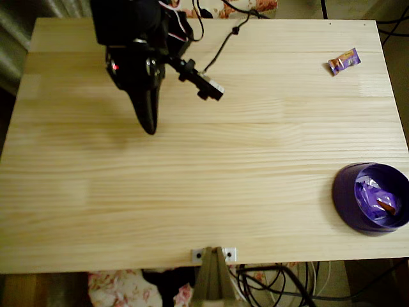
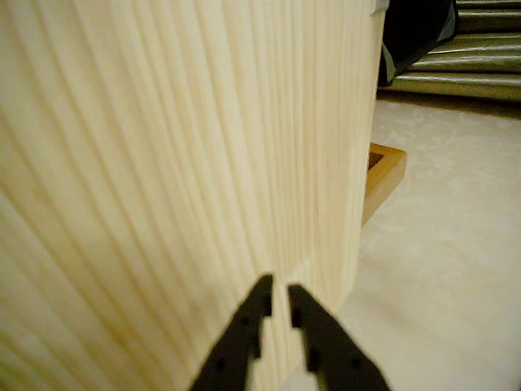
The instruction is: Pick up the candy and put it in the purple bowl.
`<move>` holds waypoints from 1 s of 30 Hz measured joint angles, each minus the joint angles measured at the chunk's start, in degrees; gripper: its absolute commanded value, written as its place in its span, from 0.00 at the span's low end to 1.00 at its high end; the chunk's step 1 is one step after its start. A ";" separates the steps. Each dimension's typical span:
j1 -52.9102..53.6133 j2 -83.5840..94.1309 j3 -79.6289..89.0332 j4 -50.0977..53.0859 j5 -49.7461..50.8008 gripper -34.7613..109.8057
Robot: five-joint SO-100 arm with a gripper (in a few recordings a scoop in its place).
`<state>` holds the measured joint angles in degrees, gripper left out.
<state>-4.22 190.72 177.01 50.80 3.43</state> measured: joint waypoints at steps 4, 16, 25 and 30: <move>0.00 0.00 0.00 0.00 0.00 0.24; 0.00 0.00 0.00 0.00 0.00 0.24; 0.97 0.00 0.00 0.00 1.05 0.24; 1.85 0.00 0.00 0.00 2.37 0.24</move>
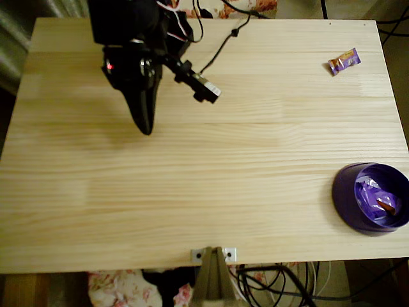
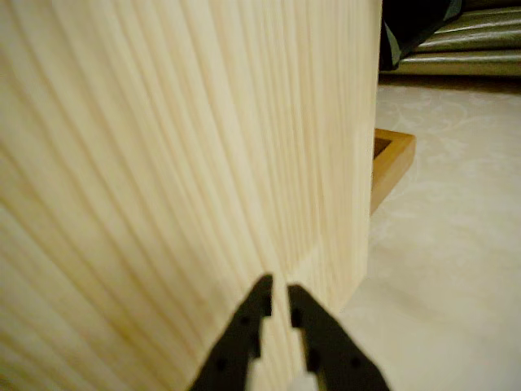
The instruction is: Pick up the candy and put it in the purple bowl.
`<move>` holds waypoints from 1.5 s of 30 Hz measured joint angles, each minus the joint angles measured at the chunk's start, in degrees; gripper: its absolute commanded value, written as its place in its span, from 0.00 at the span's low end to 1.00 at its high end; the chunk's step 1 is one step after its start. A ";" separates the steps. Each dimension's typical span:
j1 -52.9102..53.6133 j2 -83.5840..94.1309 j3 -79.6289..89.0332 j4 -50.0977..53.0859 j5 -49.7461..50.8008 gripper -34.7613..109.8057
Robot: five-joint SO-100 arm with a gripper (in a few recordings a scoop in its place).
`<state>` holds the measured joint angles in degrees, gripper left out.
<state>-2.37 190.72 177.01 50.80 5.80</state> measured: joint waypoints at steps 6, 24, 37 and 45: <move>0.00 0.00 0.00 0.00 0.00 0.24; -8.26 -2.72 -13.71 9.76 0.88 0.29; -29.00 -28.48 -49.39 28.74 5.63 0.29; -44.38 -36.65 -52.38 30.59 12.13 0.32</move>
<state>-46.76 154.07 124.63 81.39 17.93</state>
